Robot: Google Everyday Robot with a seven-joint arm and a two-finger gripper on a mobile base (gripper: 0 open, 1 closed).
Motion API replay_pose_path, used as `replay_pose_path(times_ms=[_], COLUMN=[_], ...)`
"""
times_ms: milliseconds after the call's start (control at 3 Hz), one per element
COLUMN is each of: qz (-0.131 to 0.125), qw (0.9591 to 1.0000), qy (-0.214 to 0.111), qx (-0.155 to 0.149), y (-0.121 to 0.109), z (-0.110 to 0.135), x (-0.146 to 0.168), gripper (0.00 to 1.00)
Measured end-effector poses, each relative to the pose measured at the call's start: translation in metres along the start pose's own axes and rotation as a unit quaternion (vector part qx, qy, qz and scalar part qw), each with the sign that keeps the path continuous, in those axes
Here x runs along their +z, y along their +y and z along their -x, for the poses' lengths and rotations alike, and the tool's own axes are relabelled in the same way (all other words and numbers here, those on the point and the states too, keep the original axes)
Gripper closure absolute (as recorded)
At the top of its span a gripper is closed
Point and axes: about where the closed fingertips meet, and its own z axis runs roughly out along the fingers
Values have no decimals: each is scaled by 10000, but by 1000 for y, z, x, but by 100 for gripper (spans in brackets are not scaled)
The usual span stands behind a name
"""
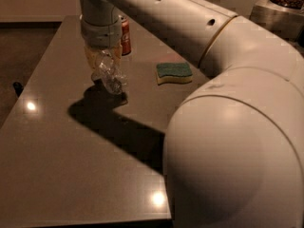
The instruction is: Move water bottle near coke can
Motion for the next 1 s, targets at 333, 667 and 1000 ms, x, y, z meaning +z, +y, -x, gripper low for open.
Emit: replay_pose_path(times_ms=[333, 667, 1000], qz=[182, 360, 458], qw=[9992, 9967, 9932], qy=[-87, -127, -94], qx=[-348, -711, -1069], y=[-18, -29, -35], z=[10, 21, 32], x=[2, 9, 16], gripper=[100, 100, 88])
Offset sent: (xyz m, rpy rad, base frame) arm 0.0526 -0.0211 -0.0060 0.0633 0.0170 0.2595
